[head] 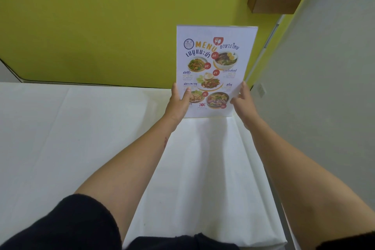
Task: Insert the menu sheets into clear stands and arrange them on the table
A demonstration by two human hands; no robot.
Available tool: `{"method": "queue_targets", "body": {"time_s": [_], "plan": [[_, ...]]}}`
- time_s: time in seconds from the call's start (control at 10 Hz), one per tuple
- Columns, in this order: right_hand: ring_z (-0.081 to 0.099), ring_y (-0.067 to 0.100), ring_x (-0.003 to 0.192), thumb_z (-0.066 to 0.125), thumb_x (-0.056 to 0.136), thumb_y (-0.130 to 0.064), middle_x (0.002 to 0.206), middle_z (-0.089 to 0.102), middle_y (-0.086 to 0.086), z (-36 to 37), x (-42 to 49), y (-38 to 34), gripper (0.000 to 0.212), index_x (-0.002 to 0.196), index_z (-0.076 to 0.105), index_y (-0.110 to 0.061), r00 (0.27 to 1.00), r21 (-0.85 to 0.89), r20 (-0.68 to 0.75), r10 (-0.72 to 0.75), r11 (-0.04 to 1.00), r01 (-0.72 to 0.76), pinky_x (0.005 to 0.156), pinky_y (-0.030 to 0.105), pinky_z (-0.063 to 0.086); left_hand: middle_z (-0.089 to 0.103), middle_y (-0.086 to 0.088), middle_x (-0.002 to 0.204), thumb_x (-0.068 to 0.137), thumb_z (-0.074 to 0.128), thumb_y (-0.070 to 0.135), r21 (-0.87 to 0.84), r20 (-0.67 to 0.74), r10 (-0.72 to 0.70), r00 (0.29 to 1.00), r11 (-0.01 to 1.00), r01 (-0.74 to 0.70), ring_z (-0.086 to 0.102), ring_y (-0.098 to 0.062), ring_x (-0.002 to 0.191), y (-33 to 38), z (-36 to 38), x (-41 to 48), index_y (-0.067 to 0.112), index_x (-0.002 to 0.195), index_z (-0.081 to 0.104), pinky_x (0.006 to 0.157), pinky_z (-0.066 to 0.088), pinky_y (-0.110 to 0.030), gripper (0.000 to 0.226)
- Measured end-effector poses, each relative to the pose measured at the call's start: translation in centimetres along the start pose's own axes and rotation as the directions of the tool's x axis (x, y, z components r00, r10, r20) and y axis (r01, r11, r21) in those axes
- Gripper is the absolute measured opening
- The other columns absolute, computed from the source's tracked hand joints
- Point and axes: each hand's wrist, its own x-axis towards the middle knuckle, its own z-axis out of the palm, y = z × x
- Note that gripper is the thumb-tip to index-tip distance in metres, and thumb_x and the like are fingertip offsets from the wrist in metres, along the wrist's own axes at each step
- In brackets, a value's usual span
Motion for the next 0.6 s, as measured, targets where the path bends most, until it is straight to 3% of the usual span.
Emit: {"method": "queue_targets", "body": {"time_s": [0.1,0.2,0.3,0.4,0.5,0.6], "plan": [[0.044,0.012,0.132,0.054,0.081,-0.011,0.146,0.046,-0.011,-0.1,0.1,0.1,0.076,0.152,0.029,-0.023,1.0,-0.049,0.015,0.024,0.999,-0.024,0.1,0.03,0.042,0.03,0.01,0.16,0.105,0.036,0.044,0.006,0.037,-0.01,0.999,1.0,0.01,0.031,-0.014,0.145,0.1,-0.1,0.3,0.027,0.159,0.001,0.111,0.027,-0.03,0.067],[0.039,0.017,0.141,0.063,0.072,-0.031,0.153,0.041,-0.009,-0.4,2.2,2.8,0.09,0.153,0.023,-0.03,0.999,-0.111,0.03,0.023,0.994,-0.02,0.113,0.047,0.038,0.029,0.008,0.16,0.106,0.034,0.037,0.037,0.059,0.004,0.998,0.999,-0.006,0.031,-0.013,0.144,0.2,0.0,0.4,0.024,0.159,-0.001,0.105,0.026,-0.024,0.065],[0.038,0.016,0.142,0.063,0.076,-0.037,0.155,0.039,-0.01,-0.1,2.1,2.8,0.088,0.153,0.02,-0.032,0.999,-0.147,-0.014,0.037,0.988,-0.038,0.113,0.048,0.037,0.034,0.006,0.157,0.105,0.037,0.038,0.067,0.043,0.029,0.999,0.997,-0.032,0.037,-0.016,0.142,-0.1,-0.1,0.6,0.023,0.159,0.003,0.11,0.031,-0.028,0.065],[0.032,0.02,0.147,0.049,0.089,-0.04,0.16,0.032,-0.005,0.3,0.9,1.4,0.075,0.156,0.018,-0.025,0.998,-0.211,-0.061,0.004,0.977,-0.017,0.117,0.047,0.031,0.029,0.004,0.161,0.104,0.038,0.042,0.121,0.039,0.038,0.999,0.992,-0.042,0.032,-0.018,0.146,-0.1,-0.4,0.7,0.022,0.16,0.0,0.117,0.029,-0.036,0.07],[0.024,0.022,0.151,0.039,0.102,-0.037,0.164,0.022,0.0,0.6,-0.4,0.4,0.066,0.159,0.012,-0.016,0.993,-0.256,-0.12,-0.016,0.967,-0.015,0.121,0.04,0.024,0.015,0.002,0.166,0.105,0.037,0.042,0.172,0.037,0.046,0.998,0.984,-0.051,0.021,-0.018,0.151,0.4,-1.0,0.1,0.021,0.16,-0.004,0.12,0.024,-0.037,0.072],[0.026,0.022,0.15,0.036,0.103,-0.04,0.163,0.026,0.002,1.1,-1.4,-0.3,0.063,0.158,0.018,-0.014,0.978,-0.343,-0.186,-0.097,0.939,0.028,0.119,0.041,0.025,0.008,0.001,0.167,0.103,0.034,0.049,0.283,-0.008,0.046,0.999,0.958,-0.042,0.017,-0.023,0.152,0.5,-1.8,0.0,0.026,0.159,-0.006,0.12,0.024,-0.047,0.073]]}}
